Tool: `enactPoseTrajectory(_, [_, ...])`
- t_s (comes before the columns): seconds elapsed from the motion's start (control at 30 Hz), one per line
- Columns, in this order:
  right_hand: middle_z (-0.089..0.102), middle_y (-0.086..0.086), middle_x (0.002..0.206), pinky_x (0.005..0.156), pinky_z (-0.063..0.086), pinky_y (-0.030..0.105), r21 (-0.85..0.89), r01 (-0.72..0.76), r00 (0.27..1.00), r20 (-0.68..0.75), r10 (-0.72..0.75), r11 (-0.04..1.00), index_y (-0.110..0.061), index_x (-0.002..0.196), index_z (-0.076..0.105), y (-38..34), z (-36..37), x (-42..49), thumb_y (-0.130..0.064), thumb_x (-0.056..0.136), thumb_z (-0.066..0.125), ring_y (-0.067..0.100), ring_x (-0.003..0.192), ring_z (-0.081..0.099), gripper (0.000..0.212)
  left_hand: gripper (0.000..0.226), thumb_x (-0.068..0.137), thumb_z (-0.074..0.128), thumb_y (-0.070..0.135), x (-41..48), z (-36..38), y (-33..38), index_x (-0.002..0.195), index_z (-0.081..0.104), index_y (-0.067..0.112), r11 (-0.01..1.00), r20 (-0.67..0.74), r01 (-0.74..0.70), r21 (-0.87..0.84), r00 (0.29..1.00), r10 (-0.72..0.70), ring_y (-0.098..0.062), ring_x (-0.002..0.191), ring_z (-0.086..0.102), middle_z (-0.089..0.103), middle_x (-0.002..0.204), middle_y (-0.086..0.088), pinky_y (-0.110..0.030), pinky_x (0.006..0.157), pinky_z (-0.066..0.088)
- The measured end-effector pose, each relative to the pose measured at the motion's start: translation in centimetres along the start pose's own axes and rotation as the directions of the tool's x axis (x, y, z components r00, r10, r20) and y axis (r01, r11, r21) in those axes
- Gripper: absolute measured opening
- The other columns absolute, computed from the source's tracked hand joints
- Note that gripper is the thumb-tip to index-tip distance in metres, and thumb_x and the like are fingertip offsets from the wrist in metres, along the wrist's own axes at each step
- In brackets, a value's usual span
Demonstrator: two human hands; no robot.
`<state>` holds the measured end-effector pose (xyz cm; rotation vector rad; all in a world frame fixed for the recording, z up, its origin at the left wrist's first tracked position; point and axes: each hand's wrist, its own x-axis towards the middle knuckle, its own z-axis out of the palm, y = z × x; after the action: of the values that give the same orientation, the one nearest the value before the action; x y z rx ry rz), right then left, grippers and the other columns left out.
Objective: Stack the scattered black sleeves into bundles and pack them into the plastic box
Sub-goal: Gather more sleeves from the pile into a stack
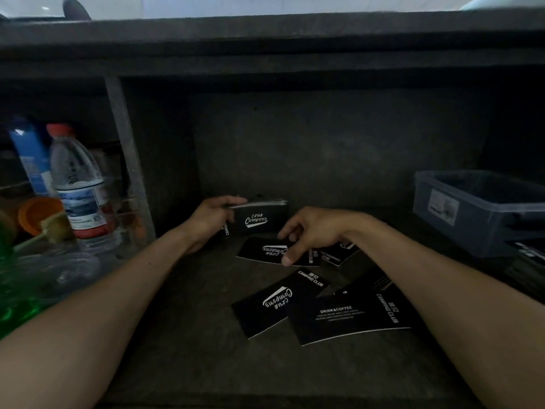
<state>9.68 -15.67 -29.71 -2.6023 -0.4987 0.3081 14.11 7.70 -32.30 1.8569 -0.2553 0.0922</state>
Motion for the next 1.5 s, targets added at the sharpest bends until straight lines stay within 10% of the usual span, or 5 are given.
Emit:
enactPoseTrajectory(0.67, [0.07,0.002,0.103,0.077,0.057,0.042,0.879,0.389,0.827,-0.465,0.315,0.276,-0.029,0.115,0.06,2.3,-1.9,-1.1,0.004,0.088,0.058,0.02,0.092,0.065,0.043,0.057,0.087,0.044,-0.015,-1.8,2.9,1.3,0.121,0.063,0.026,0.988,0.159,-0.137,0.068,0.979,0.125,-0.003,0.104,0.06,0.066,0.116,0.004,-0.009,0.088,0.049])
enactPoseTrajectory(0.87, [0.067,0.007,0.099,0.069,0.057,0.028,0.884,0.215,0.811,-0.398,0.429,0.414,-0.016,0.1,0.059,3.3,-1.6,-0.9,0.002,0.077,0.076,0.018,0.081,0.067,0.033,0.038,0.088,0.066,-0.001,-2.2,3.0,1.4,0.118,0.065,0.022,0.982,0.167,-0.175,0.073,0.973,0.161,0.0,0.094,0.065,0.069,0.105,0.012,-0.006,0.078,0.05])
enactPoseTrajectory(1.03, [0.072,0.001,0.099,0.086,0.053,0.026,0.275,-0.128,0.898,-0.376,0.229,0.953,-0.019,0.101,0.073,2.7,-2.0,-2.2,-0.013,0.066,0.089,0.017,0.096,0.068,0.039,0.044,0.087,0.071,0.001,-2.0,3.0,0.5,0.127,0.062,0.018,0.954,0.152,-0.264,0.141,0.958,0.243,-0.003,0.101,0.065,0.068,0.119,0.002,-0.019,0.093,0.053])
enactPoseTrajectory(1.2, [0.059,-0.012,0.119,0.096,0.045,0.024,-0.364,-0.316,0.946,-0.053,0.32,0.876,-0.039,0.127,0.062,3.3,-5.2,-5.7,-0.01,0.073,0.081,0.011,0.11,0.055,0.065,0.049,0.088,0.066,-0.007,-1.9,3.0,0.7,0.131,0.059,0.014,0.964,0.158,-0.234,0.125,0.964,0.213,-0.009,0.107,0.061,0.065,0.12,0.0,-0.016,0.095,0.048])
enactPoseTrajectory(1.5, [0.064,-0.02,0.094,0.099,0.046,0.028,-0.271,-0.231,0.972,-0.021,0.234,0.934,-0.036,0.11,0.072,4.3,-4.4,-4.6,-0.035,0.074,0.084,0.007,0.101,0.06,0.038,0.047,0.091,0.052,-0.011,-1.5,3.4,0.9,0.131,0.06,0.011,0.976,0.149,-0.172,0.134,0.977,0.152,0.001,0.094,0.061,0.066,0.112,0.001,-0.004,0.079,0.048])
